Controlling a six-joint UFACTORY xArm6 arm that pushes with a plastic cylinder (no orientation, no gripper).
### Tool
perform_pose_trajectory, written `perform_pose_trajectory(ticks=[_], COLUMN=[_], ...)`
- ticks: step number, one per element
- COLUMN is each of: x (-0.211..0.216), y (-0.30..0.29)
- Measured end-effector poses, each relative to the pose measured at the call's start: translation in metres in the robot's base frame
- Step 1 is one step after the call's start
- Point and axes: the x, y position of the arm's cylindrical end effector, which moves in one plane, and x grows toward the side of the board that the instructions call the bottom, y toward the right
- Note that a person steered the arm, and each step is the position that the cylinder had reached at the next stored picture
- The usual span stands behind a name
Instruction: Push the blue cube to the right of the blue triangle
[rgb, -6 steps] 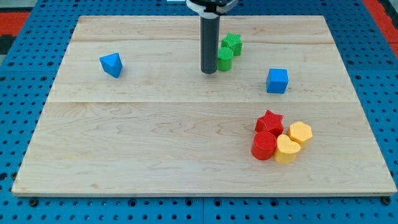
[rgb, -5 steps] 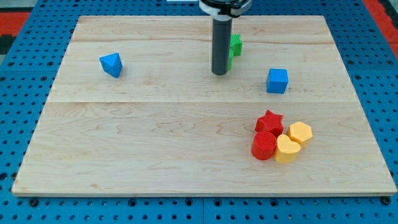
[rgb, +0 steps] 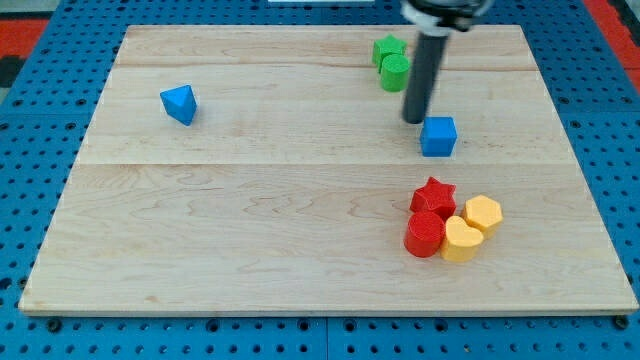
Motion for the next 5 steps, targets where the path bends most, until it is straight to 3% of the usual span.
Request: perform_pose_trajectory(ticks=[2,3,5], x=[0.005,0.042,0.012], y=[0.112,0.11,-0.084])
